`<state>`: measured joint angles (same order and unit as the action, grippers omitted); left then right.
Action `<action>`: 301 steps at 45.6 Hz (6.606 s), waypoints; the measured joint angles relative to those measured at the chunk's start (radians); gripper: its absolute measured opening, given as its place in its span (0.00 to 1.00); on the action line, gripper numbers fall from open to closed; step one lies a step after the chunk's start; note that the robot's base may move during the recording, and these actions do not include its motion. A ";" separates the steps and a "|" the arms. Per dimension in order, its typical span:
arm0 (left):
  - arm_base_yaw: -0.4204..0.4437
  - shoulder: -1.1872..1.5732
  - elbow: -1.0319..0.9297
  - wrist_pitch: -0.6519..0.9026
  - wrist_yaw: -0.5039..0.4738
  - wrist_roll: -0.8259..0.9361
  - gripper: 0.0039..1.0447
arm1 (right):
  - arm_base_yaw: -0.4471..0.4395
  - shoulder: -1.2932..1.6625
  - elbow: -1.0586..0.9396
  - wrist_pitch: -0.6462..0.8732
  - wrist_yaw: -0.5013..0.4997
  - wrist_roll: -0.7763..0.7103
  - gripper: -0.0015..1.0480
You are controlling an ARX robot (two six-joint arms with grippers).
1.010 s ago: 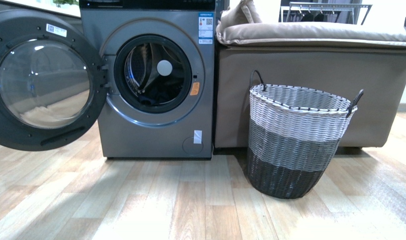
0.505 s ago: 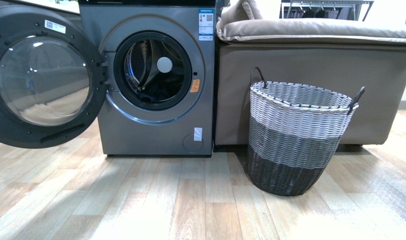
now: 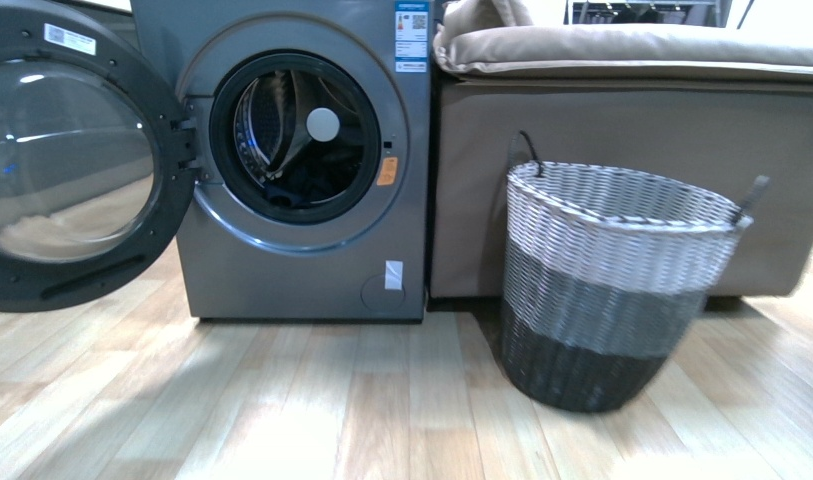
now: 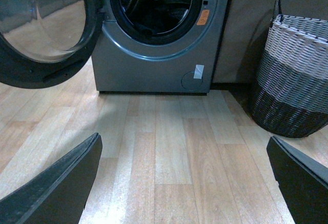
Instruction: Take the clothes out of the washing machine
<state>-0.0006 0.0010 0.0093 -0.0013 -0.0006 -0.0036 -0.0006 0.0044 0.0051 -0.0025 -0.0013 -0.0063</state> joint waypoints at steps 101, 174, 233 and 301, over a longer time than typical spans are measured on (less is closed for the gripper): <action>0.000 0.001 0.000 0.000 0.000 0.000 0.94 | 0.000 0.000 0.000 0.000 0.000 0.000 0.92; -0.028 1.891 0.893 0.701 0.063 0.047 0.94 | 0.000 0.000 0.000 0.000 0.000 0.000 0.92; 0.026 2.454 1.698 0.278 -0.034 0.011 0.94 | 0.000 0.000 0.000 0.000 0.000 0.000 0.92; 0.061 2.642 2.007 0.059 -0.173 -0.042 0.40 | 0.000 0.000 0.000 0.000 0.000 0.000 0.92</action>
<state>0.0608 2.6427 2.0159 0.0574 -0.1738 -0.0456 -0.0006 0.0044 0.0051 -0.0029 -0.0010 -0.0063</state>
